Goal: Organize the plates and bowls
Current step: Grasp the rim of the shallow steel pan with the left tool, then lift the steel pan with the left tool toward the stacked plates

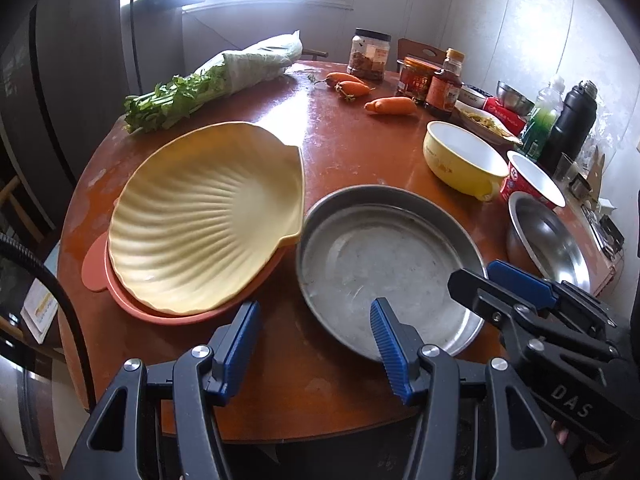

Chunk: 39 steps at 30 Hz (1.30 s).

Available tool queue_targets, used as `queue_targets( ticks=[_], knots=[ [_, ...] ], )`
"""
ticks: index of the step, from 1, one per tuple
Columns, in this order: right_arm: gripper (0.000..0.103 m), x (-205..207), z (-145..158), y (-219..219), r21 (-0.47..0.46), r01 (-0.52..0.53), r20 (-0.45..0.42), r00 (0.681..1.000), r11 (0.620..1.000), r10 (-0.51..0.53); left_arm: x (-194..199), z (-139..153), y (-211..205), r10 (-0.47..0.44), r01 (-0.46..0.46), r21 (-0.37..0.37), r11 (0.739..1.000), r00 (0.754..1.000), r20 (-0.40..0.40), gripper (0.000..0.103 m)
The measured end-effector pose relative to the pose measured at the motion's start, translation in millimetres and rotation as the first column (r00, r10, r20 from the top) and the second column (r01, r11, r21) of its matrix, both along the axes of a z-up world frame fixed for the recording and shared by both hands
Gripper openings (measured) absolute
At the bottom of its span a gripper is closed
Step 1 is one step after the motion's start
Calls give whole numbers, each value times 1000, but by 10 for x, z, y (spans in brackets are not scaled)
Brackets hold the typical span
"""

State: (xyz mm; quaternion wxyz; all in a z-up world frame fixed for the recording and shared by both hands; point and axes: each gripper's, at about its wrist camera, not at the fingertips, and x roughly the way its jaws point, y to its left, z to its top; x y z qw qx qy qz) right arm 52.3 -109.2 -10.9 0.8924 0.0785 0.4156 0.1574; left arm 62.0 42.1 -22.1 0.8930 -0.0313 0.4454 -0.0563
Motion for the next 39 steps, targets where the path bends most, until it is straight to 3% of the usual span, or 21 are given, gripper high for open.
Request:
queue_targets(
  ticks=[9,13,22,25,30,39],
  knots=[
    [32,78,-85,63,-60,-38,2,999,997,39,65,-89,-11,-5,5,2,1000,1000,-16,57],
    [31,-7,-88,97,-85,-78,-5,997,993,78,62,-90,4,-14,14,-15,1000,1000,-12,56],
    [32,171,-175,210,-135,-59,-13,998,989,58,103,-93,12,-6,6,-1,1000,1000,-6,51],
    [27,173,-170,231,-160,-61,-2,998,985,62,103,-95,-21,5,-5,10,1000,1000,2,48],
    [26,126,-97,141,-154,-45,17,999,987,48,51,-76,-68,0,0,3,1000,1000,-6,44],
    [26,75,63,-6,-92,-40,50,998,995,45,-46,167,-164,5,-5,12,1000,999,48,44]
  ],
)
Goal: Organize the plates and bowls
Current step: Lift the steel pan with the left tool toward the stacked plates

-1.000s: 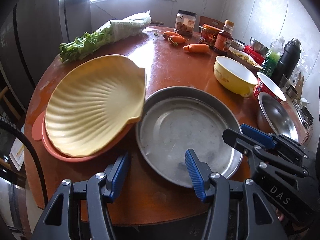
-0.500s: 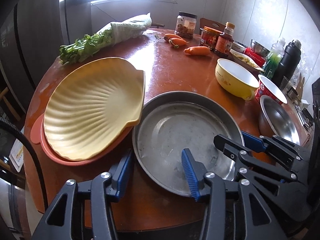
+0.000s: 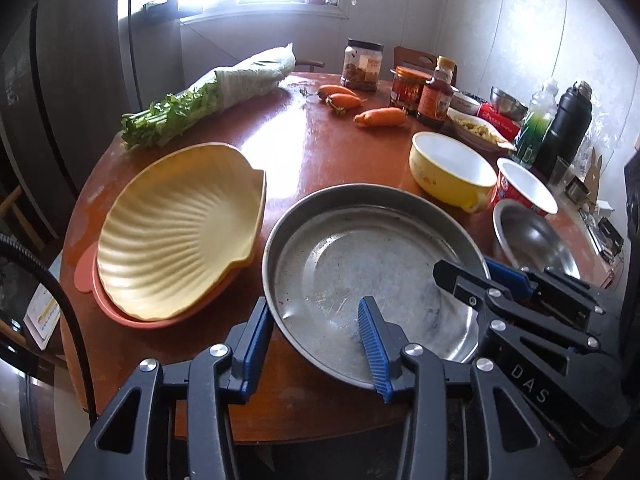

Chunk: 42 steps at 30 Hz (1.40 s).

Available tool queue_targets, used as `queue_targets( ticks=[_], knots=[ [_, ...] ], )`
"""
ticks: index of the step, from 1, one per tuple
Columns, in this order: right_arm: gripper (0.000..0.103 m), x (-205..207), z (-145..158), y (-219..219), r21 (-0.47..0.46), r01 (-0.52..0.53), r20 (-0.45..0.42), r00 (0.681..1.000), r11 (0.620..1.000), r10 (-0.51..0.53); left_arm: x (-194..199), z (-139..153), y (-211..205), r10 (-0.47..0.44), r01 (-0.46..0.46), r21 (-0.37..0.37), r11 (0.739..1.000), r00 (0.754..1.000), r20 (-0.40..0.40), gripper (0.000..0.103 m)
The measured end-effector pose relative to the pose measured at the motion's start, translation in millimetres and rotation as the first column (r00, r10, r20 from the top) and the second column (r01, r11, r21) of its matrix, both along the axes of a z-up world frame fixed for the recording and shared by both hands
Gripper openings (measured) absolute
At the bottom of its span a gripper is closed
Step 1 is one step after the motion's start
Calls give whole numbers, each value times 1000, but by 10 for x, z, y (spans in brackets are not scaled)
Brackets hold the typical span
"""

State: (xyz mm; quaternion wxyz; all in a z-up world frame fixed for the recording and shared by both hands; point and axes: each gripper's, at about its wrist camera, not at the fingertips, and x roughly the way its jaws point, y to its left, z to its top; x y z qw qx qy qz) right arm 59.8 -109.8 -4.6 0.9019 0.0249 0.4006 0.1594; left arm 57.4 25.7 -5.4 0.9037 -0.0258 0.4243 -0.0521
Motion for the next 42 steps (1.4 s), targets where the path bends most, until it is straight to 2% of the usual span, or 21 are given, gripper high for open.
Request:
queue_targets(
  ticks=[18,29,42],
  knots=[
    [26,47,332,42,28,-7,63,998,1000,6,47,337,99,37,-36,-25,999,997,63,44],
    [26,179,673,406,29,-71,125,990,997,67,59,631,482,99,-96,-32,995,988,117,44],
    [26,240,812,969,2,-154,150,977,988,152,5,744,1004,172,-167,-50,985,975,141,44]
  ],
)
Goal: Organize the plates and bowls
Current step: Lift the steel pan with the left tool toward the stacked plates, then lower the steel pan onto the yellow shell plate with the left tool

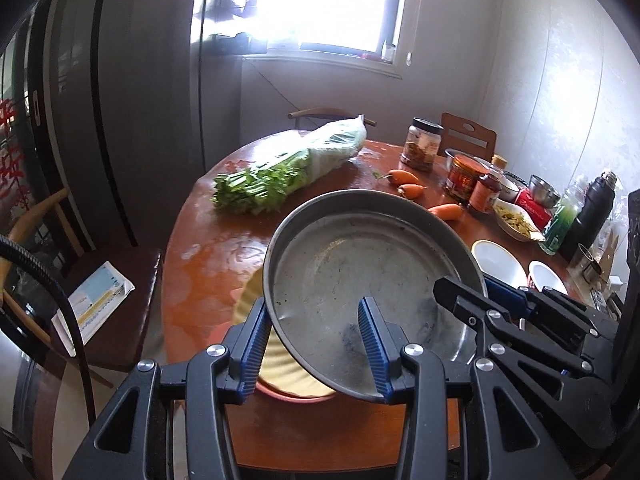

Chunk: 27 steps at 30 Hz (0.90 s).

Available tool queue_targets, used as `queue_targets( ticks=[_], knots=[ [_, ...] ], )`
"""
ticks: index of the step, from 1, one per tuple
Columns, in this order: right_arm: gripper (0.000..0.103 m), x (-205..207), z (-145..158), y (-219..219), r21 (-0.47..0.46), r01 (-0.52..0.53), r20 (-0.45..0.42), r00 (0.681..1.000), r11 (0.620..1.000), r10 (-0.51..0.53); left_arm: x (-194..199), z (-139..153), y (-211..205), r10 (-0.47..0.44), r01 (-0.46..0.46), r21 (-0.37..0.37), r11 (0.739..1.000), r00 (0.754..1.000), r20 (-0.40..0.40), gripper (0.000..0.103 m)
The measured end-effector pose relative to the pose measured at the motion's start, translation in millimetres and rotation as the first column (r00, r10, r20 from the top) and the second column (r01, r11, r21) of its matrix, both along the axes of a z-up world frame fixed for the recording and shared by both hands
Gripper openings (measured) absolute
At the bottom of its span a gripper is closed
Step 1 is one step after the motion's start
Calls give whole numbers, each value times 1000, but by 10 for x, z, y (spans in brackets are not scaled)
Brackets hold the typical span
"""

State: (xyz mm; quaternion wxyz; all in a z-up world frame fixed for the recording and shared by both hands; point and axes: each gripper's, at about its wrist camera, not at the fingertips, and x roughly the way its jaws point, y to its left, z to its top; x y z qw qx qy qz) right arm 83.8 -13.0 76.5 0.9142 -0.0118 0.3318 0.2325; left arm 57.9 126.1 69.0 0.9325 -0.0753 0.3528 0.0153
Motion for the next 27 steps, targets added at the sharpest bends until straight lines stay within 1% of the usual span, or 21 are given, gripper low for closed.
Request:
queue_targets(
  ticks=[9,13,16,22,27],
  knots=[
    [26,92,-63,278,-12,-36,-11,999,999,36,36,-68,258,29,-29,-14,999,999,-16,44],
    [26,127,-141,372,-22,-47,-28,999,999,46,95,-158,324,38,-39,-12,999,999,-35,44],
    [26,167,-208,415,-34,-44,-31,999,998,43,147,-234,332,28,-28,8,1000,999,-37,44],
    [26,242,-340,456,-62,-37,-55,998,997,33,247,-411,380,8,-10,-26,1000,997,-71,44],
    [26,271,-437,532,-96,-36,-59,998,995,30,278,-483,363,14,-13,15,1000,998,-65,44]
  ],
)
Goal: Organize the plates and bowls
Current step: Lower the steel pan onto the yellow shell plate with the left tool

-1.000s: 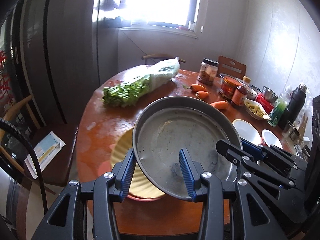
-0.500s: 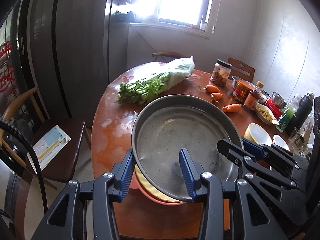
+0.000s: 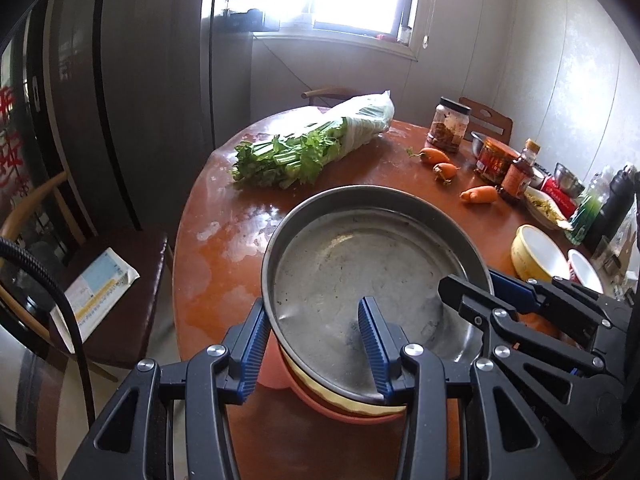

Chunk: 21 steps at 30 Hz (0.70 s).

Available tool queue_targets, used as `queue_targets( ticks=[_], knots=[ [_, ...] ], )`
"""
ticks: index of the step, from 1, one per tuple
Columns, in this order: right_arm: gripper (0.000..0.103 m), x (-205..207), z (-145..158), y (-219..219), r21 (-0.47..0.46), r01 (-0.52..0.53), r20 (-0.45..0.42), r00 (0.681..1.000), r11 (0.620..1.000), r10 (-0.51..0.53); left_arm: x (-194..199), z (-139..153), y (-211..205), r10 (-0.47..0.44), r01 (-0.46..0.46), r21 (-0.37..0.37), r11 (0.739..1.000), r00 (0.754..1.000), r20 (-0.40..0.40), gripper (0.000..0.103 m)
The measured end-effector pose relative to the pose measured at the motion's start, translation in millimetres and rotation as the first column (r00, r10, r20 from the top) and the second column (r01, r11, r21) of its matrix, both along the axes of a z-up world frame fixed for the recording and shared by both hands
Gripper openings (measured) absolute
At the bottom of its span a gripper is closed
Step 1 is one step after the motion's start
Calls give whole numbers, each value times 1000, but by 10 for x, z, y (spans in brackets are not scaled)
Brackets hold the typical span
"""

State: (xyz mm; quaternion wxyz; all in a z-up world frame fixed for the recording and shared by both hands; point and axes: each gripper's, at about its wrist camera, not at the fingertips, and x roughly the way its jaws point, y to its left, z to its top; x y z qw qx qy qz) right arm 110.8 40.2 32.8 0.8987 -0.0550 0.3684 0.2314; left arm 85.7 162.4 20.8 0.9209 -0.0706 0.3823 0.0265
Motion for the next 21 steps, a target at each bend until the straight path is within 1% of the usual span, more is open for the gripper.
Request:
queue_targets(
  ticks=[3,10,12,16,21],
  knots=[
    [26,15,-49,39,2,0,-6,1000,1000,0,34,-73,51,4,-5,-12,1000,1000,-20,44],
    [26,36,-161,110,-15,-5,-10,1000,1000,5,70,-161,81,9,-8,10,1000,999,-36,44],
    [26,51,-179,119,-23,-4,-15,1000,1000,4,92,-186,86,8,-8,5,1000,999,-46,44],
    [26,44,-190,111,-33,2,-4,1000,999,-2,111,-224,56,-4,4,5,1000,999,-51,44],
    [26,57,-235,86,-31,17,-13,1000,999,-18,140,-264,1,-13,15,23,1000,998,-61,44]
  ],
)
